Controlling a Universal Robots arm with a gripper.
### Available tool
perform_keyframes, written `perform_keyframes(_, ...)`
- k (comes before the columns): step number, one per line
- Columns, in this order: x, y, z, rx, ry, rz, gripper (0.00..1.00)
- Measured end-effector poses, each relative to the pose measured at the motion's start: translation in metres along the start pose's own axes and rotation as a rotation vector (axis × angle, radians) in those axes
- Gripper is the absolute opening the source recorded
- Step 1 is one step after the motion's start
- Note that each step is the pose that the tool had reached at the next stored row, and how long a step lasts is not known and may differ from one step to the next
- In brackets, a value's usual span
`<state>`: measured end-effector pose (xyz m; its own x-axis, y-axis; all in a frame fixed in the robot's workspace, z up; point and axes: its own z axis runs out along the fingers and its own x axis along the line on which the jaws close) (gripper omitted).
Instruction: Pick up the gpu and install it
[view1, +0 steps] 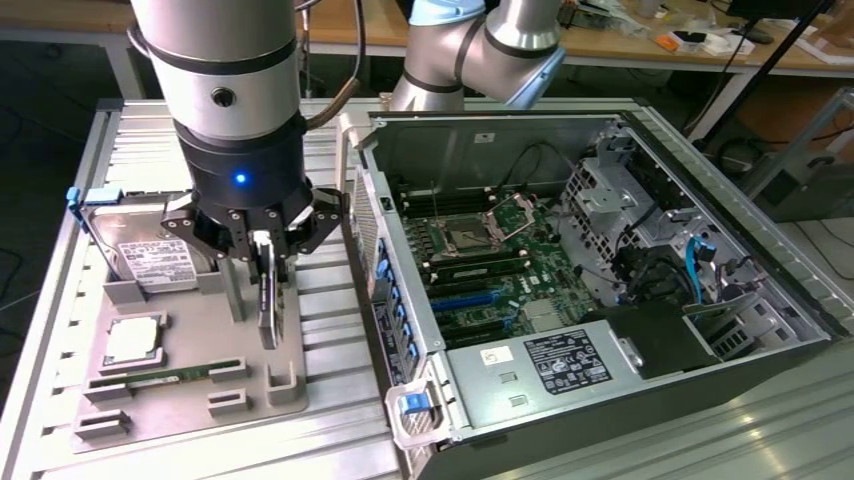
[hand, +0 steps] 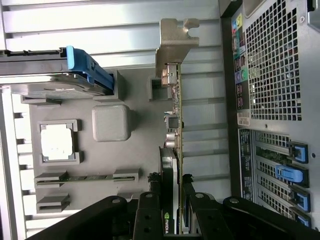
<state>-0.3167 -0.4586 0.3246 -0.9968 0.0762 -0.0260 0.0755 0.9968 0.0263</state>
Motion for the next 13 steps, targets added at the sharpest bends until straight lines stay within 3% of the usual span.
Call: perform_keyframes(13, -0.0002, 0.0002, -0.0078, 0.0032, -0.0001, 0.0, 0.27)
